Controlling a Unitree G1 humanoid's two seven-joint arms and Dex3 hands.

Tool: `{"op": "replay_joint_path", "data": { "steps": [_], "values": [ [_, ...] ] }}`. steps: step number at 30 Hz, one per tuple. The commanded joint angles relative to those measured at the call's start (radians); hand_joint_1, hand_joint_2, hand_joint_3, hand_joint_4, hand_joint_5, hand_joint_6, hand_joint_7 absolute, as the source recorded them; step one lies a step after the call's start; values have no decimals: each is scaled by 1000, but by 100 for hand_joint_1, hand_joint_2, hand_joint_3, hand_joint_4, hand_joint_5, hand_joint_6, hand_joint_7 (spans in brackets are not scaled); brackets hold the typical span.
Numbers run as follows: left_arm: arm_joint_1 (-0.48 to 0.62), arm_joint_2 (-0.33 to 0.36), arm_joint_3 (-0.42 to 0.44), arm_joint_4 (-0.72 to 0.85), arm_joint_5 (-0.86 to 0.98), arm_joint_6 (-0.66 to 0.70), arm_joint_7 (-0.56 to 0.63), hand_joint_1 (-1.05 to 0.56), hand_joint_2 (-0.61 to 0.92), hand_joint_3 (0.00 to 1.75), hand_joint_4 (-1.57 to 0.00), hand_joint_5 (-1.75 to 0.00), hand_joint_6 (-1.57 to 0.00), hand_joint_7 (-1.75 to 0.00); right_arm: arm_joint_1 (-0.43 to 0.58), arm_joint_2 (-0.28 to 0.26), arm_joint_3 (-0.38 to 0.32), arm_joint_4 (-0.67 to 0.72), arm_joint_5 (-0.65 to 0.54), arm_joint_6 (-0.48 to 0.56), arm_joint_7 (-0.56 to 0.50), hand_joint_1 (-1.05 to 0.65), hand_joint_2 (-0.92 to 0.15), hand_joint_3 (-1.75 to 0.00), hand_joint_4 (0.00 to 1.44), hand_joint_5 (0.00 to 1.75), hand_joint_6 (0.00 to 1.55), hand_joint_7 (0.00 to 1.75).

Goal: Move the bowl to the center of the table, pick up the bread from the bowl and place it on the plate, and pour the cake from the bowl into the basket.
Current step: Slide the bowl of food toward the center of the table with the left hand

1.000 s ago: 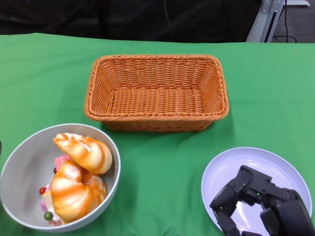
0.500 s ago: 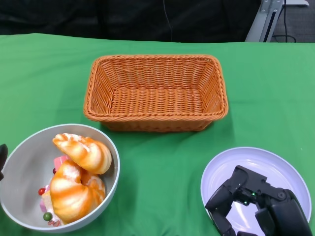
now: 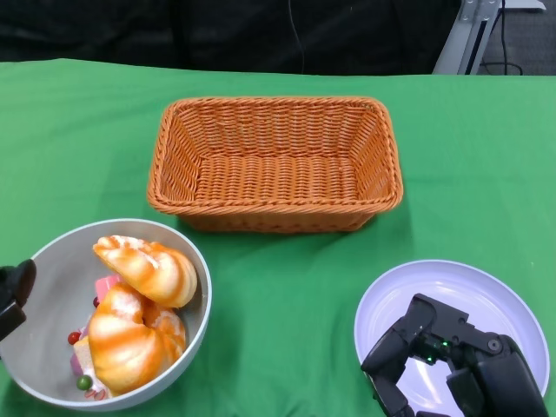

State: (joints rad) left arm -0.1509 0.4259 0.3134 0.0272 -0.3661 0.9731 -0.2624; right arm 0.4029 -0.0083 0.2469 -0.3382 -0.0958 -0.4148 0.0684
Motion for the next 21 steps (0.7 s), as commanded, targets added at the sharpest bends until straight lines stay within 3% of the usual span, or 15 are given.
{"op": "replay_joint_path", "data": {
  "steps": [1, 21],
  "values": [
    [12, 29, 3, -30, -13, 46, -21, -73, 92, 64, 0, 0, 0, 0, 2, -6, -2, -1, 2, -12, -4, -24, -45, -105, 83, 157, 78, 128],
    [45, -4, -1, -163, -101, 190, -61, -71, 92, 66, 0, 0, 0, 0, 5, -8, 1, -14, 0, -1, -2, -22, -43, -109, 82, 158, 78, 129]
  ]
}}
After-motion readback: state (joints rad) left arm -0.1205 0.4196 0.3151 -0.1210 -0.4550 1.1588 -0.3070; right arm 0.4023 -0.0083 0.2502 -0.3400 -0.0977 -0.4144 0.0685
